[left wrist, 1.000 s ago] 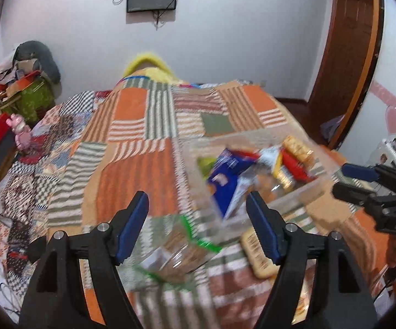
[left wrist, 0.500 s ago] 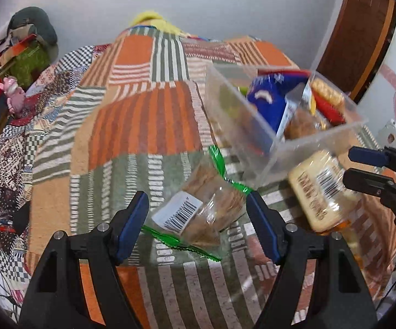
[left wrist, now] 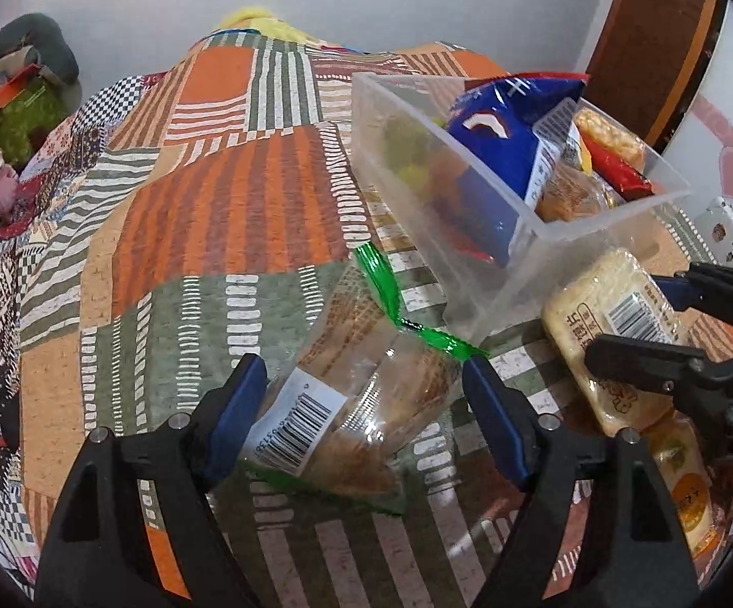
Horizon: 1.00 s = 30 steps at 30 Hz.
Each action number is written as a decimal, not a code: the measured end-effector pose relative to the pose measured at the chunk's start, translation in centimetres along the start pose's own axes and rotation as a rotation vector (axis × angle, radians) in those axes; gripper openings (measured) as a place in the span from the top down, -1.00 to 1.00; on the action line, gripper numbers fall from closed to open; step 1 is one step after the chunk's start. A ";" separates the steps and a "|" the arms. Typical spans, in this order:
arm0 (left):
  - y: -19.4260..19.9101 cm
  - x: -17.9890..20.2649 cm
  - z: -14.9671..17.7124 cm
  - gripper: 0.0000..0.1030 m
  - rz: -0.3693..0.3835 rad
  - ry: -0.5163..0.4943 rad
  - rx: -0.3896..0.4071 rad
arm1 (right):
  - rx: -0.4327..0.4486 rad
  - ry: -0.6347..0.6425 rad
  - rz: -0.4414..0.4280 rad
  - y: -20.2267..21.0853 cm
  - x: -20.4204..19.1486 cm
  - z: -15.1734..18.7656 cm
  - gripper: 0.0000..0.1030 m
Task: Organize snacks
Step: 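Grasp clear cookie bag with left tool while right tool grasps yellow bread loaf, then carry cookie bag and bread loaf over the box and open both tools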
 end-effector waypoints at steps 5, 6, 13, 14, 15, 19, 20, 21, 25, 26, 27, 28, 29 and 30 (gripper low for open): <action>0.9 0.5 0.7 -0.41 0.032 0.013 -0.012 | 0.006 -0.003 -0.031 0.2 -0.5 -0.1 0.12; 1.2 0.5 0.9 -0.34 0.033 0.012 -0.013 | 0.006 -0.004 -0.045 0.3 -0.8 -0.2 0.21; 3.2 1.2 2.2 0.10 0.047 0.019 0.005 | -0.004 0.032 -0.087 0.2 -2.6 0.6 0.37; 3.6 1.3 2.4 0.11 0.048 0.026 0.009 | 0.001 0.034 -0.081 0.2 -2.6 0.6 0.37; 3.9 1.3 2.5 0.13 0.049 0.033 0.011 | 0.005 0.037 -0.076 0.3 -2.6 0.5 0.37; 5.3 1.4 2.2 0.14 0.028 0.036 0.039 | 0.035 0.043 -0.064 1.4 -2.4 0.1 0.37; 5.8 1.5 2.0 0.14 0.026 0.037 0.050 | 0.044 0.041 -0.062 1.7 -2.3 -0.1 0.37; 6.4 1.6 1.7 0.14 0.024 0.040 0.062 | 0.057 0.036 -0.063 2.3 -2.3 -0.3 0.37; 8.8 2.1 -0.1 0.14 0.017 0.043 0.125 | 0.114 0.033 -0.044 4.4 -1.7 -1.3 0.37; 9.3 2.2 -0.5 0.14 0.016 0.043 0.139 | 0.127 0.033 -0.039 4.8 -1.6 -1.4 0.37; 9.9 2.5 -1.1 0.14 0.017 0.043 0.158 | 0.145 0.030 -0.034 5.5 -1.4 -1.7 0.37; 10.3 2.7 -1.7 0.14 0.021 0.042 0.172 | 0.161 0.027 -0.029 6.0 -1.2 -1.9 0.37; 10.6 3.0 -2.1 0.14 0.025 0.041 0.184 | 0.181 0.023 -0.022 6.8 -0.8 -2.3 0.37; 11.1 3.5 -2.8 0.14 0.032 0.037 0.200 | 0.195 0.020 -0.017 7.2 -0.7 -2.6 0.37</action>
Point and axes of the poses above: each gripper's, at about its wrist camera, not at the fingertips, and y roughly against the way its jaws point, x to its right, z to its underside, the point moved 6 cm from there along -y, roughly the way its jaws point, and after that the axes turned 11 degrees about x, right-handed, at the moved point
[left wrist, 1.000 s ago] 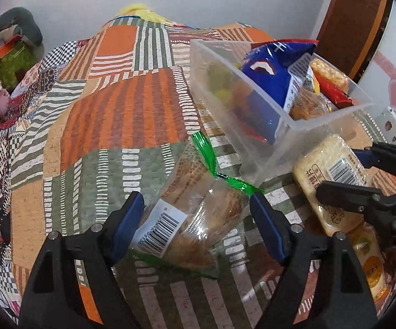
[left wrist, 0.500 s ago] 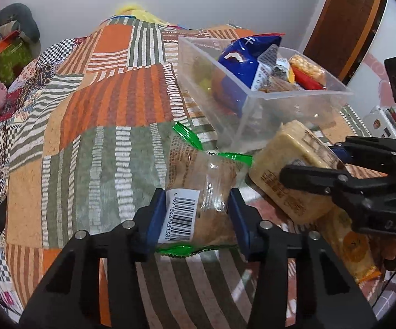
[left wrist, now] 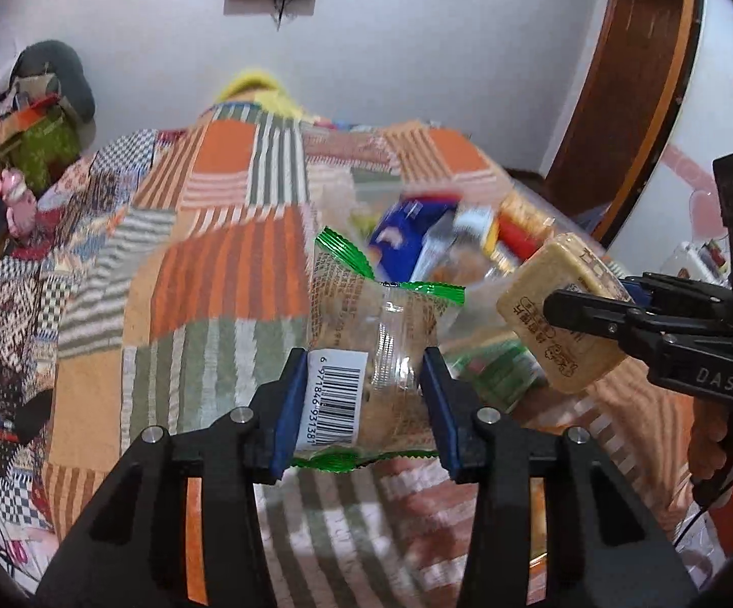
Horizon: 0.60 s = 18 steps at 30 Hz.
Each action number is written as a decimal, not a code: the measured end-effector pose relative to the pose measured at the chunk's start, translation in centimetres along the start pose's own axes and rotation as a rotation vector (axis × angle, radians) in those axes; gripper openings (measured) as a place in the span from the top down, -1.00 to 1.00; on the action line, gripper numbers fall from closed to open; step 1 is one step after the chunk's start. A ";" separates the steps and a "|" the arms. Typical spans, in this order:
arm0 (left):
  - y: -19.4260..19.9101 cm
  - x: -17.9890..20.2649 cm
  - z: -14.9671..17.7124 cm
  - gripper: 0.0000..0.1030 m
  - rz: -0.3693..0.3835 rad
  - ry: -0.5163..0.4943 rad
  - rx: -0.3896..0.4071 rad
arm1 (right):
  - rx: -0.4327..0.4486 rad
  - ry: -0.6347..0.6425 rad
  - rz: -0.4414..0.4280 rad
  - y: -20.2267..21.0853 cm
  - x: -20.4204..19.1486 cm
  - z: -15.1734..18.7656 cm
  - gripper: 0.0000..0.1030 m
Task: Organize snacks
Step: 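Carry cookie bag and bread loaf over the box and open both tools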
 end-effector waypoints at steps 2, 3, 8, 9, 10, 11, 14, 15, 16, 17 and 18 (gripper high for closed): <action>0.0 0.8 -1.1 0.14 0.011 -0.006 0.021 | 0.029 -0.004 0.016 0.9 0.6 -0.8 0.37; 0.0 1.4 -1.8 0.14 0.022 -0.009 0.033 | 0.044 -0.005 0.028 1.3 1.0 -1.2 0.37; -1.0 3.9 -4.1 0.14 0.065 -0.007 0.060 | 0.099 -0.016 0.084 2.6 3.4 -3.0 0.37; -1.2 4.3 -4.4 0.14 0.074 -0.008 0.061 | 0.108 -0.019 0.096 2.7 3.8 -3.4 0.37; -1.6 4.9 -4.9 0.14 0.084 -0.013 0.065 | 0.115 -0.020 0.108 2.7 4.3 -3.7 0.37; -2.0 5.4 -5.3 0.14 0.091 -0.018 0.069 | 0.121 -0.022 0.119 2.7 4.8 -4.0 0.37; -3.2 6.8 -6.5 0.14 0.110 -0.031 0.078 | 0.134 -0.030 0.144 2.5 5.9 -4.9 0.37; -3.5 7.2 -6.7 0.14 0.113 -0.033 0.080 | 0.136 -0.031 0.150 2.5 6.2 -5.1 0.37; -4.0 7.6 -7.2 0.14 0.118 -0.035 0.082 | 0.139 -0.033 0.156 2.5 6.5 -5.2 0.37; -4.4 7.8 -7.6 0.14 0.121 -0.033 0.082 | 0.142 -0.036 0.161 2.3 6.9 -5.5 0.37; -5.0 8.0 -8.0 0.14 0.123 -0.030 0.084 | 0.143 -0.039 0.162 2.3 7.3 -5.7 0.37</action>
Point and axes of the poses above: each gripper's, at about its wrist camera, not at the fingertips, and y roughly against the way its jaws point, x to its right, z to its underside, the point moved 6 cm from there along -y, roughly the way its jaws point, and after that the axes turned 11 degrees about x, right-handed, at the moved point
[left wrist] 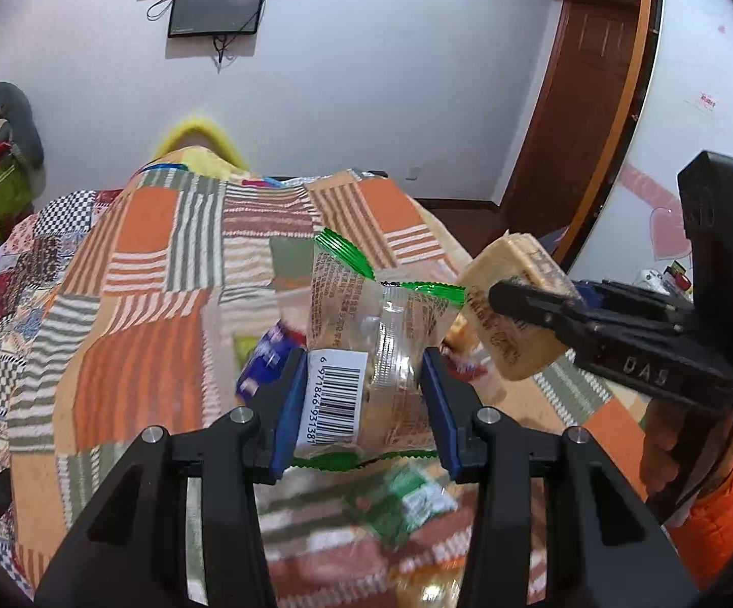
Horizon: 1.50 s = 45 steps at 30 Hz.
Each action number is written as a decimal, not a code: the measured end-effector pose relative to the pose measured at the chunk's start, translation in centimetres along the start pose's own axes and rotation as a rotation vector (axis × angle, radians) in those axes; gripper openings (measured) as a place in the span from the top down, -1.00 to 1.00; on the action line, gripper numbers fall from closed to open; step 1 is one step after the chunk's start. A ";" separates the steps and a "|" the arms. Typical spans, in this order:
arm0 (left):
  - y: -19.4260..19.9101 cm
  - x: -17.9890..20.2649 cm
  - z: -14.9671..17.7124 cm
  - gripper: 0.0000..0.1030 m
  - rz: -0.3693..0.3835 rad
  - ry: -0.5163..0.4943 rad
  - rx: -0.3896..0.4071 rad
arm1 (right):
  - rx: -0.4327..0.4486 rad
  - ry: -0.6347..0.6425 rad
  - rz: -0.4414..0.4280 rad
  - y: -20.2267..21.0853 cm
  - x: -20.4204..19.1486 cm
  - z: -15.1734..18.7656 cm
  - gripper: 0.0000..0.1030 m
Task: Organize snacks
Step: 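Carry cookie bag and bread loaf over the box and open both tools, then grasp orange-labelled cake with left tool while right tool grasps green snack packet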
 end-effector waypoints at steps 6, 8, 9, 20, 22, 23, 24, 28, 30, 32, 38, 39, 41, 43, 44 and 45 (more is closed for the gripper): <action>-3.5 -0.4 -1.0 0.14 -0.012 0.022 -0.012 | -0.001 0.000 0.011 -1.6 0.8 -0.4 0.37; -4.7 -0.6 -0.9 0.14 -0.017 0.030 -0.027 | -0.010 0.000 0.009 -2.3 0.8 -0.4 0.37; -5.1 -0.7 -0.8 0.14 -0.021 0.034 -0.034 | -0.014 -0.001 0.007 -2.5 1.0 -0.4 0.37; -5.5 -1.1 -0.8 -0.05 -0.049 0.029 -0.041 | -0.050 -0.026 -0.020 -3.5 1.6 0.3 0.33; -5.0 -1.2 -0.7 -0.05 -0.051 0.027 -0.040 | -0.043 -0.016 -0.021 -2.9 1.4 0.0 0.33; -4.7 -1.2 -0.7 -0.05 -0.051 0.025 -0.040 | -0.041 -0.010 -0.025 -2.6 1.3 0.0 0.33; -4.3 -1.2 -0.6 -0.05 -0.053 0.021 -0.040 | -0.040 -0.001 -0.030 -2.1 1.1 0.0 0.33; -2.5 -1.4 -0.3 -0.05 -0.069 -0.003 -0.034 | -0.050 0.027 -0.041 -0.7 0.5 0.5 0.30; -1.8 -1.6 0.0 -0.06 -0.079 -0.005 -0.034 | -0.063 0.037 -0.049 -0.1 0.1 1.2 0.24; -0.9 -2.0 0.4 -0.08 -0.083 0.001 -0.039 | -0.080 0.043 -0.057 0.2 -0.2 2.0 0.18; 1.2 -3.3 2.8 -0.16 -0.117 -0.008 -0.066 | -0.164 0.044 -0.086 -0.2 -1.6 5.5 0.03; 1.4 -3.6 3.3 -0.16 -0.122 -0.011 -0.076 | -0.185 0.041 -0.090 -0.5 -1.8 6.2 0.03; 1.9 -4.3 4.4 -0.16 -0.133 -0.017 -0.097 | -0.223 0.032 -0.099 -1.1 -2.3 7.4 0.02; 2.3 -4.9 5.4 -0.16 -0.137 -0.012 -0.111 | -0.255 0.019 -0.104 -1.7 -2.6 8.6 0.02; 2.4 -5.1 5.8 -0.16 -0.138 -0.009 -0.118 | -0.273 0.015 -0.110 -2.1 -2.9 9.1 0.02; 2.6 -5.4 6.3 -0.16 -0.137 -0.004 -0.128 | -0.294 0.013 -0.117 -2.6 -3.2 9.7 0.02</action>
Point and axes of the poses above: each gripper's, at about its wrist camera, not at the fingertips, and y roughly against the way its jaws point, x to its right, z to its underside, the point moved 6 cm from there along -y, roughly the way its jaws point, and after that the axes turned 11 degrees about x, right-handed, at the moved point
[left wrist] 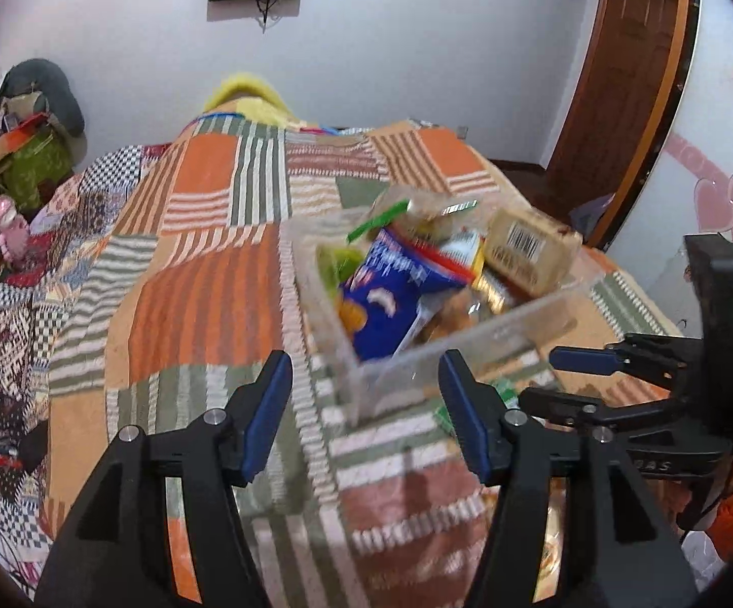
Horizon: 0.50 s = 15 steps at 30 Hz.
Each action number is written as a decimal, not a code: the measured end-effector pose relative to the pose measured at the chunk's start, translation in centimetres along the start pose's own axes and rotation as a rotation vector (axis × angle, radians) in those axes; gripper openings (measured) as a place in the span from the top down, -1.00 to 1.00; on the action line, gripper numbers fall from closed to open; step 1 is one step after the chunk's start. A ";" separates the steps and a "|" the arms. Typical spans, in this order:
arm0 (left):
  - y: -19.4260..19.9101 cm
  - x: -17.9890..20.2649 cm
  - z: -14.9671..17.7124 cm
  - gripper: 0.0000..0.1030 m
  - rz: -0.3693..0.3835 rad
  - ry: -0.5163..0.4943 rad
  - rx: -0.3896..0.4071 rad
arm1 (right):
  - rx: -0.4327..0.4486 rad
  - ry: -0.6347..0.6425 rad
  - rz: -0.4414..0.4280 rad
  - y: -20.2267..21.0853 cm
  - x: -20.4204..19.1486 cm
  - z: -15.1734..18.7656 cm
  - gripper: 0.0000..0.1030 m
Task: Organize snacks
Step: 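Grasp orange-labelled cake with left tool while right tool grasps green snack packet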
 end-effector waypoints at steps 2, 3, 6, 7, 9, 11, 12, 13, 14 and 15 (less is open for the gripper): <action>-0.1 -0.4 0.9 -0.16 0.000 0.006 -0.016 | -0.028 0.003 -0.002 -1.0 -0.5 0.6 0.02; -0.1 -0.6 1.3 -0.16 0.000 0.008 -0.025 | -0.045 0.010 -0.002 -1.7 -0.8 1.0 0.02; -0.3 -0.9 2.7 -0.16 0.003 0.011 -0.053 | -0.066 0.045 0.017 -2.9 -1.4 1.8 -0.01; -0.4 -0.9 3.1 -0.16 0.005 0.011 -0.063 | -0.061 0.052 0.019 -3.1 -1.5 1.8 -0.05; -0.5 -0.8 3.6 -0.16 0.010 0.009 -0.075 | -0.059 0.056 0.022 -3.1 -1.5 1.6 -0.01; -0.6 -0.3 4.1 -0.16 0.018 0.003 -0.088 | -0.056 0.057 0.016 -3.0 -1.4 1.5 0.07; -0.5 -0.1 4.3 -0.16 0.022 0.002 -0.090 | -0.055 0.064 0.012 -2.9 -1.6 1.4 0.21; -0.5 0.1 4.3 -0.16 0.026 0.002 -0.092 | -0.052 0.068 0.011 -2.7 -1.7 1.4 0.27; -0.5 0.4 4.4 -0.16 0.031 0.004 -0.095 | -0.050 0.064 0.008 -2.6 -1.7 1.5 0.33; -0.5 0.7 4.6 -0.16 0.037 0.006 -0.098 | -0.044 0.059 0.007 -2.4 -1.7 1.6 0.37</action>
Point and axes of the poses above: each gripper's, at about its wrist camera, not at the fingertips, and y roughly against the way its jaws point, x to its right, z to its underside, the point moved 6 cm from there along -y, roughly the way its jaws point, and after that the axes turned 11 degrees about x, right-handed, at the moved point
